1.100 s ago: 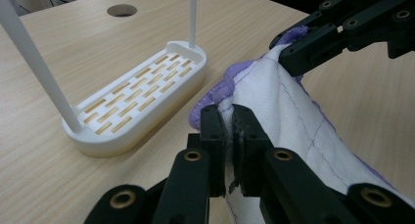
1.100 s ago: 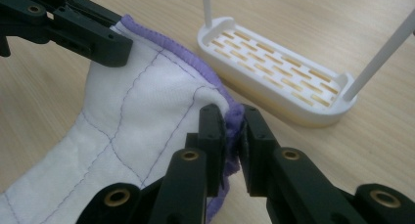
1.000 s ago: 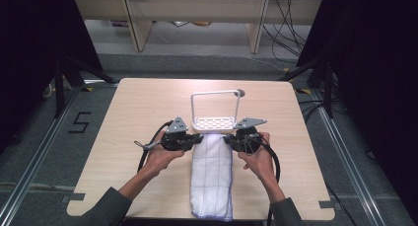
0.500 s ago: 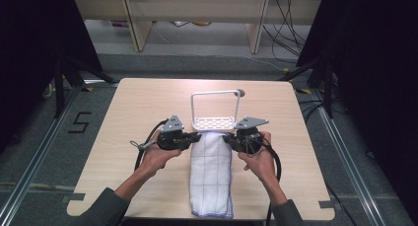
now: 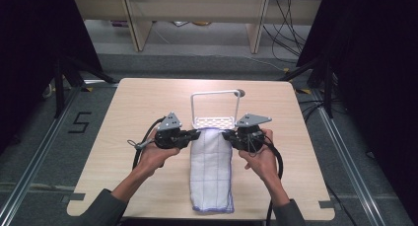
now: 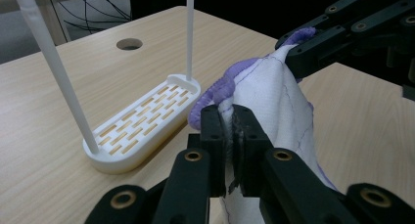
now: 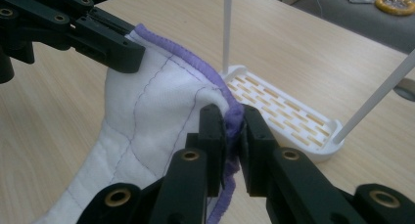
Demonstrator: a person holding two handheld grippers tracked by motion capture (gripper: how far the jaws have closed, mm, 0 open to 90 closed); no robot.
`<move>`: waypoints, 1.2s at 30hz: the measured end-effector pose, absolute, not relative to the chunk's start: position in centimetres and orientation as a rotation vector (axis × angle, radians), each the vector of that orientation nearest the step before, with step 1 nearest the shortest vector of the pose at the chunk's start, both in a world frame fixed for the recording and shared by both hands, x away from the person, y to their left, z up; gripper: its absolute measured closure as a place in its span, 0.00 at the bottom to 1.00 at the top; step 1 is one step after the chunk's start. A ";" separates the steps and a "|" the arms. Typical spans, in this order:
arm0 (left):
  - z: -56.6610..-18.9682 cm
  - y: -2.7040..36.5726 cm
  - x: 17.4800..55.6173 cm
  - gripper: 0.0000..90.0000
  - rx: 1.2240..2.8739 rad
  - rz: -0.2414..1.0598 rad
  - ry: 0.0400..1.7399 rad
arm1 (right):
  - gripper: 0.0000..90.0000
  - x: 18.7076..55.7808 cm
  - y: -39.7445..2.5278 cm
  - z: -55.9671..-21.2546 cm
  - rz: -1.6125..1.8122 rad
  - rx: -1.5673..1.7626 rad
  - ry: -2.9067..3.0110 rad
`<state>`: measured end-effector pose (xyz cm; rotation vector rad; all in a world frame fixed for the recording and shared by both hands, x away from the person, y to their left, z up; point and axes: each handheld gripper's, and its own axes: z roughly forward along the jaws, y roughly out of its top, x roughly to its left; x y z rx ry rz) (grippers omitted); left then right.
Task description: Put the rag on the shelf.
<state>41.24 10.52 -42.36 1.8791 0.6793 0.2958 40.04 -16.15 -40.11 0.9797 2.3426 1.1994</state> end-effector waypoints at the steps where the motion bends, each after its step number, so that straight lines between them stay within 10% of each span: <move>1: -42.1 10.6 41.2 0.94 1.874 0.289 0.677 | 0.91 40.0 -16.1 -39.9 1.206 0.965 2.333; 36: -30.4 10.5 45.7 0.94 1.792 0.314 0.685 | 0.92 43.0 -16.7 -29.1 1.342 0.894 2.160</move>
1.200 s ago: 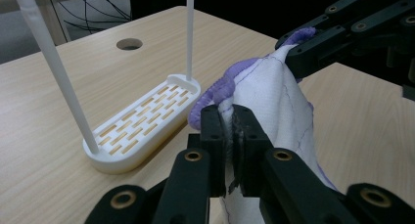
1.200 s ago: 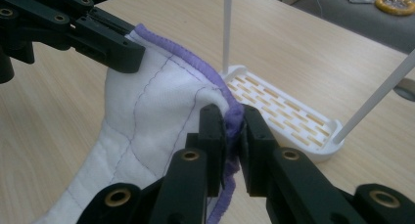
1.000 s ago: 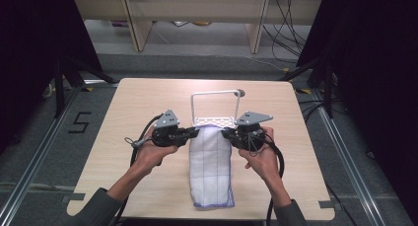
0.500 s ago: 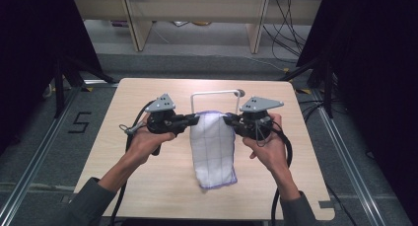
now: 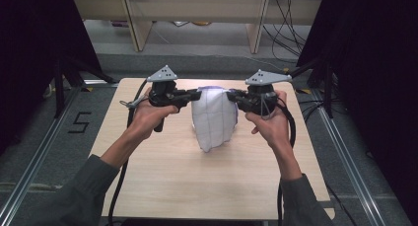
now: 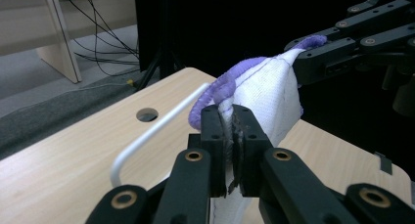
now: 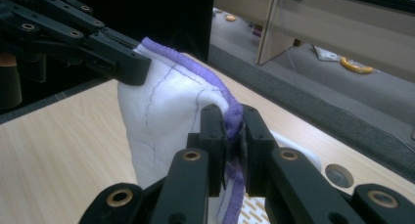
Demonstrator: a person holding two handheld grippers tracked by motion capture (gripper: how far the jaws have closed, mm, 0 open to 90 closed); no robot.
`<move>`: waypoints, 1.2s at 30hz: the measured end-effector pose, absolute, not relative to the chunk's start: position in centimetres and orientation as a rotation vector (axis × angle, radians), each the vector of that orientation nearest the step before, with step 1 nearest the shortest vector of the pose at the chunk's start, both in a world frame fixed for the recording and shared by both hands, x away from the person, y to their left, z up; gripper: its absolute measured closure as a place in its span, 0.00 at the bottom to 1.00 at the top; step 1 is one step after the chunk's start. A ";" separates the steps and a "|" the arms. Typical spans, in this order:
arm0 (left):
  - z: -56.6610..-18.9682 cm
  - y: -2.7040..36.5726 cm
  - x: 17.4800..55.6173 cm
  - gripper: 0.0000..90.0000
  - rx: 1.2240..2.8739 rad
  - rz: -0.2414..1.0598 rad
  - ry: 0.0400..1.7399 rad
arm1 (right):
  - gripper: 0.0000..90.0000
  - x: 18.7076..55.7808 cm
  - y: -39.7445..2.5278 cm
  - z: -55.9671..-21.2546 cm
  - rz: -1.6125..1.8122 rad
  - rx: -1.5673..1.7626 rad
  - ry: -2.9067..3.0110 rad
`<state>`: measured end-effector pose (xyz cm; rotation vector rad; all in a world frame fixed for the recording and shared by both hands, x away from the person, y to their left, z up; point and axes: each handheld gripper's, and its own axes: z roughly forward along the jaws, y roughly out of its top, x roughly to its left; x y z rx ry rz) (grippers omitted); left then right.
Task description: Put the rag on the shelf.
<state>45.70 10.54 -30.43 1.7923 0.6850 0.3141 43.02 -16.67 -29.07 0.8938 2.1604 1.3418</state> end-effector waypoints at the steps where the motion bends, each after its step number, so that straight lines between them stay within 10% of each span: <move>1: -30.2 10.6 46.0 0.94 1.789 0.323 0.682 | 0.92 43.4 -16.7 -28.8 1.341 0.880 2.160; 36: -27.0 9.5 54.4 0.93 1.679 0.426 0.794 | 0.92 51.9 -16.2 -25.2 1.380 1.011 2.037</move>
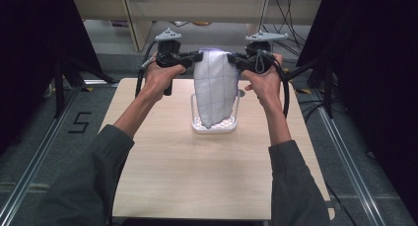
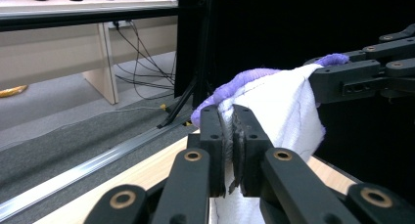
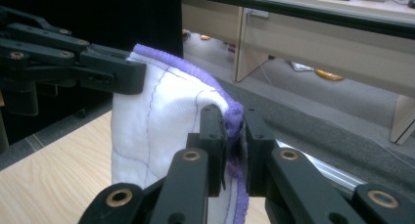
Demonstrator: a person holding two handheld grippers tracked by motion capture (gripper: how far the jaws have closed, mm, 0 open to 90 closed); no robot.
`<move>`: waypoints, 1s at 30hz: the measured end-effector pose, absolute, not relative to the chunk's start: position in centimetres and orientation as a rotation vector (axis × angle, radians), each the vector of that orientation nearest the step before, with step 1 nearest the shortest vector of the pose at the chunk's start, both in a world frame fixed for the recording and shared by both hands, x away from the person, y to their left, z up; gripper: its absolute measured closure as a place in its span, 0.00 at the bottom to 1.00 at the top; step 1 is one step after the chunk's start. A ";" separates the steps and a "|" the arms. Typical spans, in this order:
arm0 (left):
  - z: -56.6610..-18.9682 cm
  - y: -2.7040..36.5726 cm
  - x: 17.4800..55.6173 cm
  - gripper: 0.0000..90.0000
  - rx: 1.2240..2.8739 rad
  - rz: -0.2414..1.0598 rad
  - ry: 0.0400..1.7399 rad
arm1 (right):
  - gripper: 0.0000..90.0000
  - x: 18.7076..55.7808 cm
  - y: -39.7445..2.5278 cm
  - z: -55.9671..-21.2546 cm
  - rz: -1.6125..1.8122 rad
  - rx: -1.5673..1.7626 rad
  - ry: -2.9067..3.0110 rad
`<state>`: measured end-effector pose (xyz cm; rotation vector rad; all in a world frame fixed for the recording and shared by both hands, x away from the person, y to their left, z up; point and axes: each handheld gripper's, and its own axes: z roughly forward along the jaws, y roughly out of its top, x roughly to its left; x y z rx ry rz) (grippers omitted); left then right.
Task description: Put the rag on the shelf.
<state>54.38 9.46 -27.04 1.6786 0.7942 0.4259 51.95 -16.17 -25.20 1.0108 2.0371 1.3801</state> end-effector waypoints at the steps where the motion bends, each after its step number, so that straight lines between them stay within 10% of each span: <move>1: -27.1 9.4 54.6 0.93 1.678 0.429 0.796 | 0.92 52.1 -16.1 -25.3 1.379 1.022 2.030; 30: -33.2 8.4 61.2 0.91 1.672 0.339 0.895 | 0.91 58.9 -16.2 -31.0 1.233 1.231 2.063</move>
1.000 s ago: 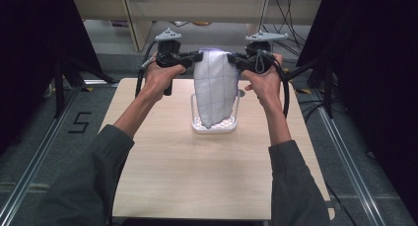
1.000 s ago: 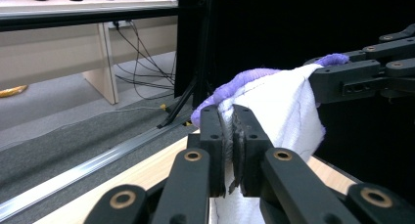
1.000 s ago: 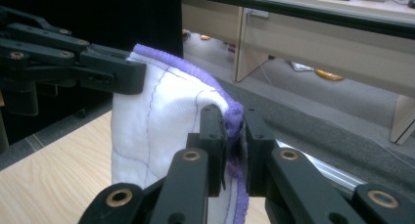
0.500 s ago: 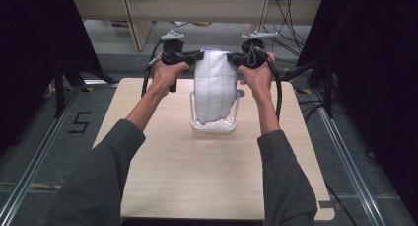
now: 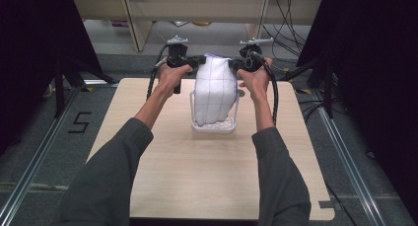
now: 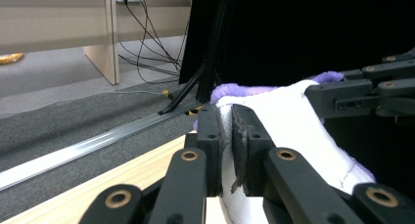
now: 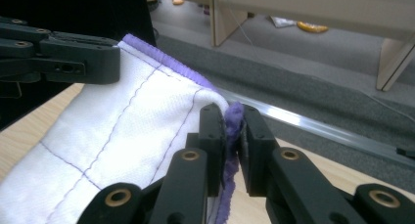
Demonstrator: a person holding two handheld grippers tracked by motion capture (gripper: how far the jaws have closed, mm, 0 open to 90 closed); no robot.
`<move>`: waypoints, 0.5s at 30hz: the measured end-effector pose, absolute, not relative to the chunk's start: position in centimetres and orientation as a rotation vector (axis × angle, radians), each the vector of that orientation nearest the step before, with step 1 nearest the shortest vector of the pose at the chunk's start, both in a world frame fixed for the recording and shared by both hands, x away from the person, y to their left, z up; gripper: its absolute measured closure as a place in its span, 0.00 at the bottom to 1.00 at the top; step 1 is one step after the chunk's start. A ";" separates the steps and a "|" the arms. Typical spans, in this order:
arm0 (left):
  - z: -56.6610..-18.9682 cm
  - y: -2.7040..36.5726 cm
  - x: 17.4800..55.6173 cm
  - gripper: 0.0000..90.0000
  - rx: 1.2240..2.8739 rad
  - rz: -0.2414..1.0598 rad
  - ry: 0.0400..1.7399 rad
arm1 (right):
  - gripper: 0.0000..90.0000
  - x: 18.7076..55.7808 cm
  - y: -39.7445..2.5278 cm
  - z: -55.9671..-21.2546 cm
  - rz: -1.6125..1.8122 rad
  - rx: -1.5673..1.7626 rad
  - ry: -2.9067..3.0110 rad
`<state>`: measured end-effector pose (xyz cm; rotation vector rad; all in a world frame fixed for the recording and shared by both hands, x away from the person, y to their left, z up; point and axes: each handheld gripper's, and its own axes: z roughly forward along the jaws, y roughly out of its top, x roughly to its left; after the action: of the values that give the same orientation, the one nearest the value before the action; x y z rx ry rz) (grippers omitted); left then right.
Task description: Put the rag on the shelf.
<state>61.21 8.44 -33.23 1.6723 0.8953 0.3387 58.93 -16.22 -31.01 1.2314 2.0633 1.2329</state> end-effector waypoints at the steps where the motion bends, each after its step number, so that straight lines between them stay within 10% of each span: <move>1: -33.5 8.4 61.3 0.91 1.681 0.337 0.906 | 0.91 59.1 -16.2 -31.2 1.222 1.232 2.077; 15: -36.5 9.1 61.5 0.93 1.763 0.284 0.945 | 0.87 60.6 -15.2 -33.9 1.089 1.320 2.211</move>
<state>61.54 9.08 -36.52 1.7633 0.9452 0.2835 60.61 -15.24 -33.85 1.3204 2.2108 1.0886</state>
